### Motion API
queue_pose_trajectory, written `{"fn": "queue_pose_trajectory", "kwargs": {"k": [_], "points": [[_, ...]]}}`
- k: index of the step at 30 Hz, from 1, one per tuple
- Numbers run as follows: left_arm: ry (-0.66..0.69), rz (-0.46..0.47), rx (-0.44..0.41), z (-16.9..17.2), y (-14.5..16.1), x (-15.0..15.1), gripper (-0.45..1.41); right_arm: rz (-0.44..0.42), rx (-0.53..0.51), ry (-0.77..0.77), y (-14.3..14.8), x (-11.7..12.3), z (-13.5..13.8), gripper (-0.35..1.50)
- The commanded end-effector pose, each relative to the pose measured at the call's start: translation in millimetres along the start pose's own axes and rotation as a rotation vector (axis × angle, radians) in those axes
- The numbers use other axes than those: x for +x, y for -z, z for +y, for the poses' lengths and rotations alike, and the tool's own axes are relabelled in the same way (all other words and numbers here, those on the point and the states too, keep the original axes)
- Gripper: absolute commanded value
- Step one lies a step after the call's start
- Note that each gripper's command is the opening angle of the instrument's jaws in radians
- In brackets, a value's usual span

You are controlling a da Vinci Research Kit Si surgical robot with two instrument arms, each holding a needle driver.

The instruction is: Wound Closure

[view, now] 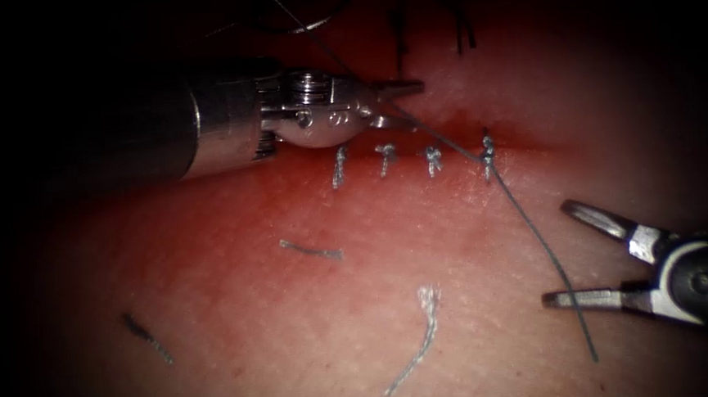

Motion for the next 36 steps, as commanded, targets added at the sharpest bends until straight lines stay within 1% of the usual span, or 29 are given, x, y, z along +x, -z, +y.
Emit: {"fn": "queue_pose_trajectory", "kwargs": {"k": [1, 2, 5, 6, 7, 8, 10, 12, 13, 16, 17, 20, 21, 22, 25, 27, 28, 30, 31, 32, 33, 35, 36], "points": [[-0.006, -0.007, -0.011, -0.3, -0.7, -0.1, 0.31, 0.006, 0.003, 0.001, -1.0, 0.0, -0.3, 1.43], [-0.010, -0.009, -0.023, -0.1, -0.6, -0.4, 0.19, 0.008, 0.006, 0.007, -1.1, -0.1, -0.3, 1.43], [0.007, -0.019, -0.031, -0.4, 0.0, -0.8, -0.35, 0.008, 0.006, 0.013, -1.4, 0.0, -0.4, 1.43], [0.014, -0.019, -0.032, -0.7, 0.3, -1.0, -0.45, 0.010, 0.003, 0.024, -1.6, 0.1, -0.4, 1.43], [0.028, -0.017, -0.037, -1.1, 0.6, -1.2, -0.45, 0.014, 0.003, 0.035, -1.8, 0.2, -0.4, 1.43], [0.038, -0.016, -0.021, -1.5, 0.9, -1.3, -0.45, 0.020, 0.008, 0.046, -2.0, 0.3, -0.4, 1.43], [0.098, -0.031, 0.046, -2.3, 1.7, -1.7, -0.45, 0.037, 0.029, 0.074, -2.4, 0.5, -0.1, 1.41], [0.126, -0.039, 0.101, -3.1, 2.2, -1.8, -0.45, 0.064, 0.050, 0.113, -2.8, 0.8, 0.5, 1.40], [0.157, -0.028, 0.141, -3.8, 2.6, -2.0, -0.45, 0.101, 0.055, 0.146, -3.3, 0.9, 1.0, 1.40], [0.174, -0.027, 0.156, -4.5, 2.6, -1.9, -0.45, 0.134, 0.058, 0.178, -4.0, 1.4, 1.2, 1.40], [0.185, -0.029, 0.161, -4.8, 2.1, -1.6, -0.45, 0.143, 0.060, 0.211, -4.7, 1.9, 1.1, 1.40], [0.193, -0.024, 0.165, -5.0, 1.5, -1.2, -0.45, 0.149, 0.057, 0.268, -5.9, 2.4, 0.7, 1.41], [0.194, -0.023, 0.165, -5.0, 1.3, -1.1, -0.45, 0.137, 0.066, 0.280, -6.5, 2.5, 0.6, 1.41], [0.201, -0.019, 0.166, -5.0, 1.2, -0.8, -0.45, 0.099, 0.069, 0.310, -7.5, 2.8, 0.3, 1.41], [0.207, -0.016, 0.165, -4.9, 1.3, -0.5, -0.45, 0.042, 0.053, 0.320, -8.6, 3.2, -0.1, 1.41], [0.207, -0.017, 0.165, -4.8, 1.3, -0.4, -0.45, 0.026, 0.056, 0.326, -9.0, 3.4, -0.2, 1.41], [0.209, -0.012, 0.164, -4.7, 1.4, 0.0, -0.45, -0.001, 0.068, 0.363, -9.8, 3.7, -0.9, 1.41], [0.210, -0.012, 0.164, -4.7, 1.4, 0.1, -0.45, -0.011, 0.071, 0.383, -10.2, 3.8, -1.3, 1.41], [0.219, -0.008, 0.163, -4.9, 1.6, 0.5, -0.45, -0.045, 0.092, 0.456, -11.1, 3.8, -2.7, 1.41], [0.219, -0.008, 0.163, -4.9, 1.6, 0.5, -0.45, -0.045, 0.092, 0.456, -11.1, 3.8, -2.7, 1.41], [0.222, -0.005, 0.162, -5.0, 1.7, 0.9, -0.45, -0.058, 0.109, 0.516, -11.5, 3.6, -3.4, 1.40], [0.225, 0.004, 0.160, -5.3, 1.8, 1.2, -0.45, -0.080, 0.145, 0.555, -11.6, 3.2, -3.9, 1.38], [0.229, 0.006, 0.159, -5.5, 1.9, 1.4, -0.45, -0.086, 0.184, 0.574, -11.0, 3.0, -3.6, 1.31]]}}
